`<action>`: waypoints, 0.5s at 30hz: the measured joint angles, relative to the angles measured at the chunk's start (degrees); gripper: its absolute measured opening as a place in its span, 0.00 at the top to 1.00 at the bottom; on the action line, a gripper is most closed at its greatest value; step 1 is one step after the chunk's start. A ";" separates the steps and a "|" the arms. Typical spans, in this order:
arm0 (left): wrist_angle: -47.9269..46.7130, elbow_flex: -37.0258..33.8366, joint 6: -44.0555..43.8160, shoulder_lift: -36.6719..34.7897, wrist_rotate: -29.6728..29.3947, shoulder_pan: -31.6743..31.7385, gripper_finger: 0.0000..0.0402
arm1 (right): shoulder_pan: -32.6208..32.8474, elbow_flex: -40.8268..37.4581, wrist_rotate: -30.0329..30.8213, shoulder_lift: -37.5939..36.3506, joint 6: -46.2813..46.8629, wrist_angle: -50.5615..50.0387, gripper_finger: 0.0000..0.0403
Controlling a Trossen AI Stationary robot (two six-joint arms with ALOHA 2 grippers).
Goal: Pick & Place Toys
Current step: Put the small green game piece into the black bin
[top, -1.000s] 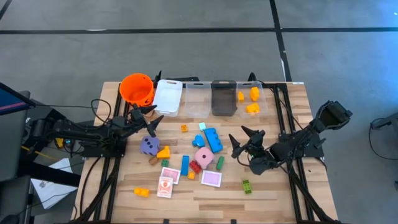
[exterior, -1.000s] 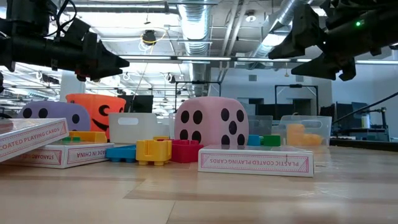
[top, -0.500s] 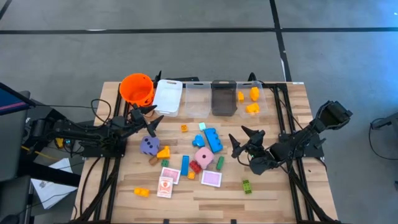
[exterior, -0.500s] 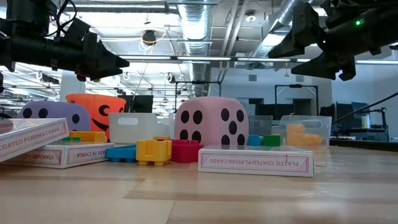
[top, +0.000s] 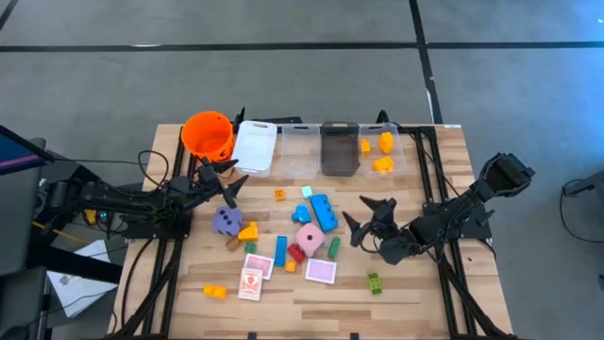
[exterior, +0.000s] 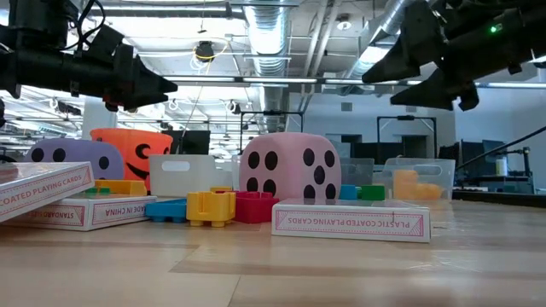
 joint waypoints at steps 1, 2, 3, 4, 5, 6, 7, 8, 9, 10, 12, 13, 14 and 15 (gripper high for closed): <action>0.00 -0.01 0.00 0.00 0.01 0.00 0.25 | -0.02 0.00 -2.72 0.00 -1.60 0.28 0.09; 0.02 -0.01 0.00 0.00 0.01 0.00 0.25 | -0.06 0.00 -5.71 0.00 -3.30 0.67 0.09; 0.00 0.00 0.00 0.00 0.08 0.00 0.25 | -0.30 0.00 -8.82 0.00 -4.96 1.08 0.09; 0.02 0.01 0.00 0.00 0.18 0.00 0.25 | -0.52 0.00 -12.18 0.00 -6.35 1.31 0.09; 0.02 0.01 0.00 0.00 0.20 0.00 0.25 | -0.71 0.02 -15.72 0.00 -7.29 1.34 0.09; 0.00 -0.01 0.00 0.00 0.20 0.00 0.25 | -0.94 0.02 -18.99 0.00 -7.82 1.27 0.09; 0.00 -0.01 0.00 0.00 0.20 0.00 0.25 | -1.15 0.02 -21.96 0.03 -8.01 1.25 0.09; 0.02 -0.01 0.00 0.00 0.20 0.00 0.25 | -1.33 0.02 -24.38 0.04 -8.05 1.20 0.09; 0.00 0.01 0.00 0.02 0.17 0.00 0.25 | -1.53 0.02 -25.91 0.07 -8.13 1.01 0.09; 0.01 -0.01 0.00 0.02 0.17 0.00 0.25 | -1.65 0.02 -26.78 0.07 -8.21 0.77 0.09; 0.00 0.01 0.00 0.00 0.16 0.00 0.25 | -1.89 0.02 -27.03 0.09 -8.20 0.47 0.09; 0.01 0.00 0.00 0.01 0.16 0.00 0.25 | -2.01 0.02 -27.05 0.09 -8.10 0.47 0.09; 0.01 0.01 0.00 0.02 0.15 0.00 0.25 | -1.99 0.02 -27.07 0.09 -7.46 0.43 0.09; 0.01 0.01 0.00 0.02 0.15 0.00 0.25 | -1.99 0.02 -27.07 0.09 -6.69 0.22 0.09</action>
